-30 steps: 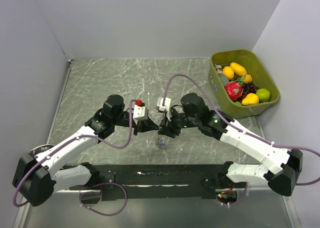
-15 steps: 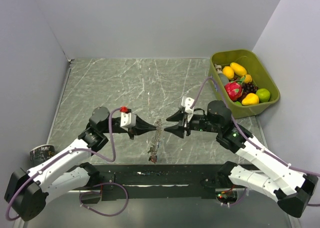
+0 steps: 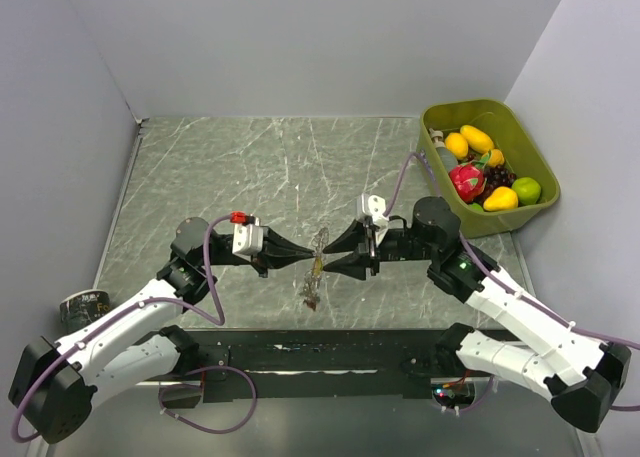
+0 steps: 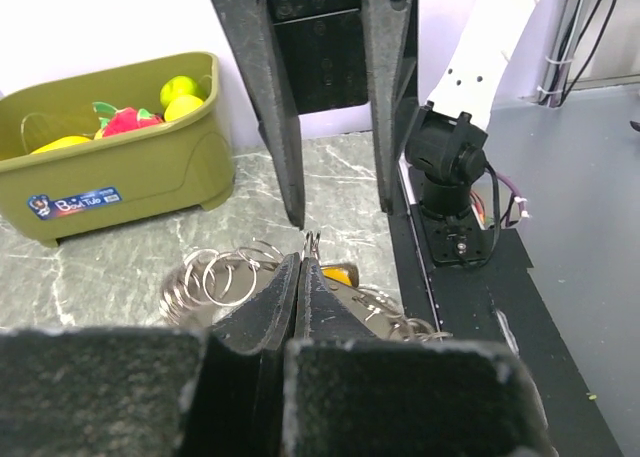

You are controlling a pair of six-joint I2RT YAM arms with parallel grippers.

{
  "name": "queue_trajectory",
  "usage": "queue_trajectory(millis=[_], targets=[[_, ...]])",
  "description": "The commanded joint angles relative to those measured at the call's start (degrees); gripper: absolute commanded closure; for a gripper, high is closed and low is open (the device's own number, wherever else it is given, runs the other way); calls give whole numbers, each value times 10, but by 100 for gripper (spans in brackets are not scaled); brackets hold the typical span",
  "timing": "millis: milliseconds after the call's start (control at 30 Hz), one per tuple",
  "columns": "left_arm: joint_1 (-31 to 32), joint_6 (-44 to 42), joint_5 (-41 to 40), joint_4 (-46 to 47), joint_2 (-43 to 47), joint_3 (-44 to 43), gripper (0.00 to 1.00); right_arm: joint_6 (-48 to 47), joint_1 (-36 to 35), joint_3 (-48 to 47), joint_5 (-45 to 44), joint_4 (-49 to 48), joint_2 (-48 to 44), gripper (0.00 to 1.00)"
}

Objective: Put the keys on the keyring

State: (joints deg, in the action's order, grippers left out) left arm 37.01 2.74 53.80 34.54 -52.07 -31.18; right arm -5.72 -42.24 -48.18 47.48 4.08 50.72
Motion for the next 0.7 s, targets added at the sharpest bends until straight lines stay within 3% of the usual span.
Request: queue_trajectory(millis=[0,200,533,667], targets=[[2,9,22,46,0,-18,99,25,-5,-7,-6,-61,5,54],[3,9,21,45,0,-20,99,33,-15,-14,-6,-72,37,56],[1,2,24,37,7,-20,99,43,-19,-11,-17,-67,48,71],[1,2,26,39,7,-20,99,36,-18,-15,-33,-53,42,87]])
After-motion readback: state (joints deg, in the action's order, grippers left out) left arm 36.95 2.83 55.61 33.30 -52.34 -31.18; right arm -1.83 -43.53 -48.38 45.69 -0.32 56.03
